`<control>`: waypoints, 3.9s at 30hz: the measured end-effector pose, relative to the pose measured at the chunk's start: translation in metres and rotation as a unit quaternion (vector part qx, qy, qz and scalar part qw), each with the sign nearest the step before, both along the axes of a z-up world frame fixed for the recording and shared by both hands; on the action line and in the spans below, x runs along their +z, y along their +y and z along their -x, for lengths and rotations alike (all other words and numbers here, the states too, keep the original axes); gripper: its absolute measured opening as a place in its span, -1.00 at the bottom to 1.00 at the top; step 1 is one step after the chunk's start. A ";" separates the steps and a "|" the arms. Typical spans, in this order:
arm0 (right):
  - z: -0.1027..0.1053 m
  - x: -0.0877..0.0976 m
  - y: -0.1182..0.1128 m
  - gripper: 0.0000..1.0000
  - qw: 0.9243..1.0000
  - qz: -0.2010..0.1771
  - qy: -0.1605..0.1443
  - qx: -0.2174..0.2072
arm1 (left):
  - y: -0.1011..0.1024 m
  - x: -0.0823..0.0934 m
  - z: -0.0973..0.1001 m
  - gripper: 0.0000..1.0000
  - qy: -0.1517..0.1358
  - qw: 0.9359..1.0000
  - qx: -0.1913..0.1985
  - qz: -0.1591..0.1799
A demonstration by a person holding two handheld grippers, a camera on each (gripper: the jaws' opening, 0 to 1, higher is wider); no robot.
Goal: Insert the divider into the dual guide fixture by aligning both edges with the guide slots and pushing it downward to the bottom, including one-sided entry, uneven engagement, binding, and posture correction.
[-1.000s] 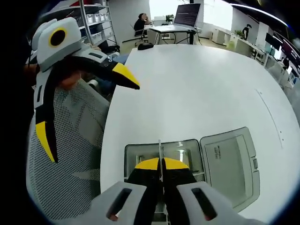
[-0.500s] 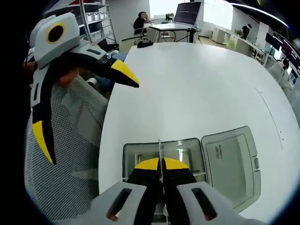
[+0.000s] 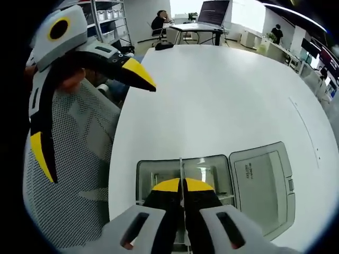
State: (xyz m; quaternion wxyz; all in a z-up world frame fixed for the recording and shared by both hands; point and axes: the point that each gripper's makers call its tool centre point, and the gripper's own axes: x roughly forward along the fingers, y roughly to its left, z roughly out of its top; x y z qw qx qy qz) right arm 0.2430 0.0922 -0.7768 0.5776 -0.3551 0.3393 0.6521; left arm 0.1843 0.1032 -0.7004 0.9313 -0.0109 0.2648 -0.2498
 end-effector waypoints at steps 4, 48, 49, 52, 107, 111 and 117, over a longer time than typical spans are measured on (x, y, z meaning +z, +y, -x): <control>0.000 -0.003 0.001 -1.00 1.000 0.004 -0.002 0.002 | -0.003 0.000 0.000 0.81 0.002 1.000 -0.003 0.000; -0.002 0.012 -0.014 -0.92 0.994 -0.041 -0.058 -0.086 | -0.026 0.017 0.015 0.80 -0.015 1.000 -0.014 -0.020; -0.002 0.013 -0.016 -0.91 0.994 -0.042 -0.059 -0.088 | -0.027 0.018 0.016 0.81 -0.015 1.000 -0.015 -0.021; -0.005 0.017 -0.024 -0.90 0.990 -0.048 -0.062 -0.115 | -0.027 0.021 0.015 0.81 -0.019 0.999 -0.013 -0.023; -0.002 0.006 0.011 -1.00 0.996 -0.036 -0.061 -0.046 | -0.007 0.035 0.053 0.79 -0.047 0.997 0.062 -0.019; -0.005 0.010 0.010 -1.00 0.995 -0.041 -0.055 -0.068 | -0.005 0.036 0.049 0.79 -0.046 0.997 0.061 -0.018; -0.004 0.018 0.011 -1.00 0.993 -0.062 -0.049 -0.083 | -0.003 0.036 0.046 0.79 -0.043 0.997 0.057 -0.023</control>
